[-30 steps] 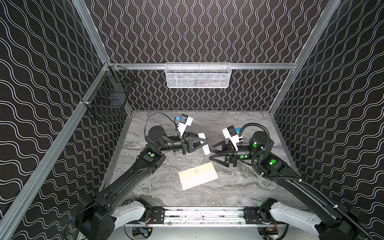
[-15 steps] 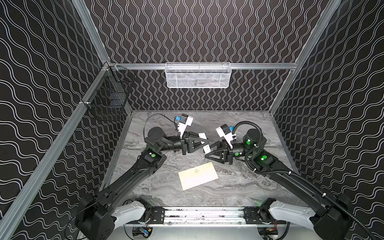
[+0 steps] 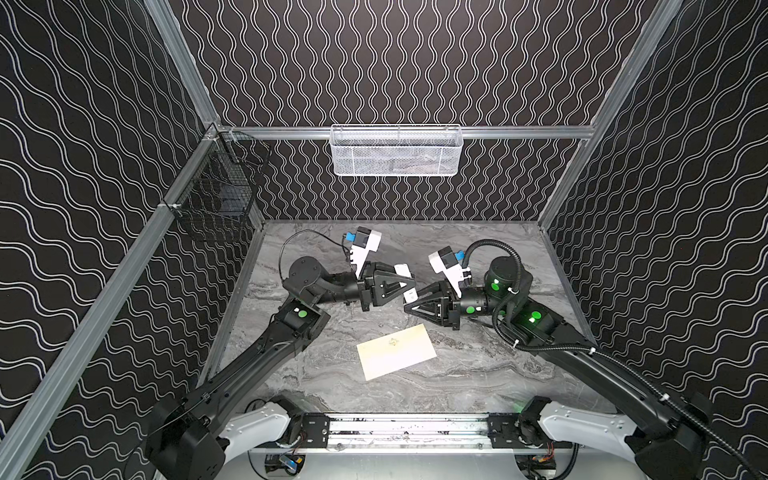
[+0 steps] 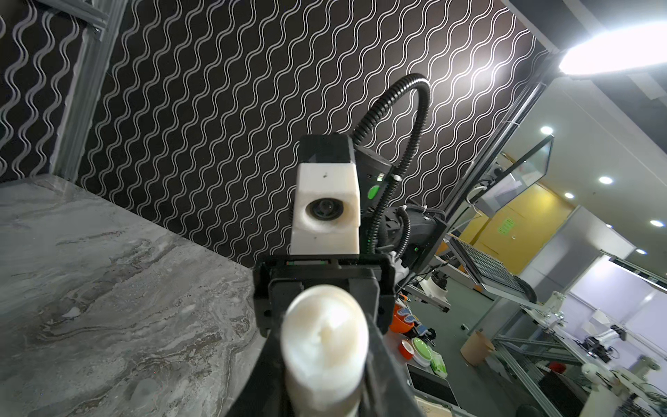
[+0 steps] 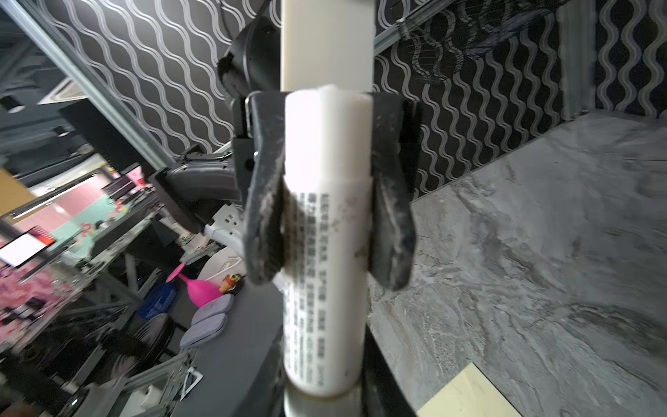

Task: Place the letter into the envelope and seal it

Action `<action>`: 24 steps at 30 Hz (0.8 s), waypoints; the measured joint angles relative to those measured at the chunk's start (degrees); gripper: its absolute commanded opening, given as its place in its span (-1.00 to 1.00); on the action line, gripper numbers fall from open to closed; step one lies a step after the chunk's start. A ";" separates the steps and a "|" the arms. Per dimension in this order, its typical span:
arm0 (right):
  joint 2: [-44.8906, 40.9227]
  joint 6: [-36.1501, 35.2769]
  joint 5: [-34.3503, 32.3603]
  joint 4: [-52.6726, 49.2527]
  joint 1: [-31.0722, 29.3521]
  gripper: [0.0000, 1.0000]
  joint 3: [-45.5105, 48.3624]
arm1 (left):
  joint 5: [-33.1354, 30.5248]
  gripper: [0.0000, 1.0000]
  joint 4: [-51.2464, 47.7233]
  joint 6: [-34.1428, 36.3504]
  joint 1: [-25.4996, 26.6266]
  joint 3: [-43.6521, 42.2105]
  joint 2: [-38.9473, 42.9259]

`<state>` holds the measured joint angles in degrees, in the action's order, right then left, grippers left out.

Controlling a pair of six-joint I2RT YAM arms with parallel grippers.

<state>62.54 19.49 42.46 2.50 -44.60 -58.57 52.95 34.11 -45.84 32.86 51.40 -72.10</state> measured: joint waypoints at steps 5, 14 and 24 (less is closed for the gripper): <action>-0.68 -4.37 -28.70 -15.74 -10.95 -0.93 -8.02 | -3.98 -1.00 -2.73 2.93 0.07 -0.17 1.01; 7.26 -5.60 -80.17 -29.57 -30.58 -1.00 -17.25 | -8.11 -1.00 -5.09 3.93 0.22 -0.50 -0.44; 10.34 -11.58 -100.59 -27.52 -38.77 -0.30 -17.20 | -6.49 -1.00 -2.69 3.52 0.39 -0.81 -0.52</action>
<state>72.88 7.90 -58.13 -25.02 -83.37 -75.77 46.46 31.42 -42.33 33.26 50.59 -72.62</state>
